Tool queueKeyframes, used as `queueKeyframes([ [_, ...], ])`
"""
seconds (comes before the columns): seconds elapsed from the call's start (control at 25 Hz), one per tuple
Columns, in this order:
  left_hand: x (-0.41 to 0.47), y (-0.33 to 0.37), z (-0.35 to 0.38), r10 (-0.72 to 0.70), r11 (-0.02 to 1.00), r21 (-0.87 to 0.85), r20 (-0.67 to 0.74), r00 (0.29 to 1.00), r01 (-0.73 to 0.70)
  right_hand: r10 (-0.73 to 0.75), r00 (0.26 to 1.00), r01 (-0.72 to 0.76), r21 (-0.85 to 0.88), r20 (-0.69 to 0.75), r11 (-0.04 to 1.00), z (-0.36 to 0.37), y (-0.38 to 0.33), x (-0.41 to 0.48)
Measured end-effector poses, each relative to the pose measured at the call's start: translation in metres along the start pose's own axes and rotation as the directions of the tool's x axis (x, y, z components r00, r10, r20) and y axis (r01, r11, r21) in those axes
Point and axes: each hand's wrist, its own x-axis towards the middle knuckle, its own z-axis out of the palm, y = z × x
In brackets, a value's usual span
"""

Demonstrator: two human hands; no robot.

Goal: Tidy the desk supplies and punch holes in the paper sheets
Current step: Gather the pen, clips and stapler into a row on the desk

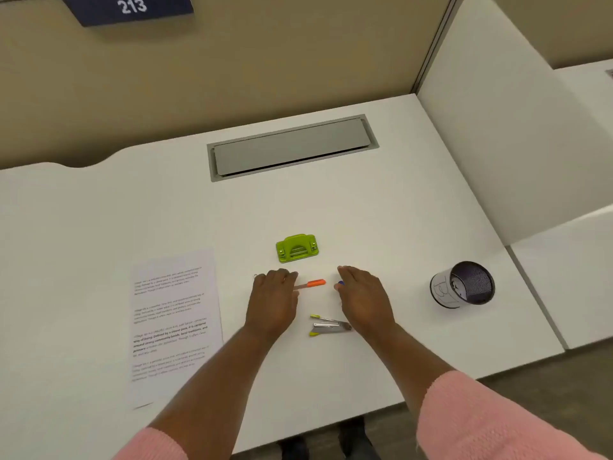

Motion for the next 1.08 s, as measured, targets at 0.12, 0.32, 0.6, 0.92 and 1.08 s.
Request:
queueKeyframes([
  [0.12,0.008,0.0,0.008,-0.018,1.0,0.001,0.031,0.999,0.018,0.029,0.996,-0.026,-0.034,0.08,0.999,0.009,0.004,0.004],
  [0.32,0.018,-0.001,0.013,-0.066,0.998,0.031,0.145,0.987,0.062,0.128,0.979,-0.124,-0.036,0.158,0.992,0.013,0.0,0.009],
  [0.6,0.027,0.013,-0.005,-0.146,0.983,-0.091,0.159,0.976,0.162,0.181,0.977,-0.186,0.031,0.114,0.982,-0.001,-0.011,0.015],
  [0.92,0.047,0.045,-0.044,-0.196,0.934,-0.28,0.111,0.974,0.22,0.255,0.967,-0.256,0.107,0.021,0.961,-0.052,-0.012,0.019],
  [1.08,0.071,0.072,-0.043,-0.215,0.909,-0.342,0.107,0.971,0.239,0.269,0.963,-0.265,0.122,-0.017,0.956,-0.071,0.01,0.041],
])
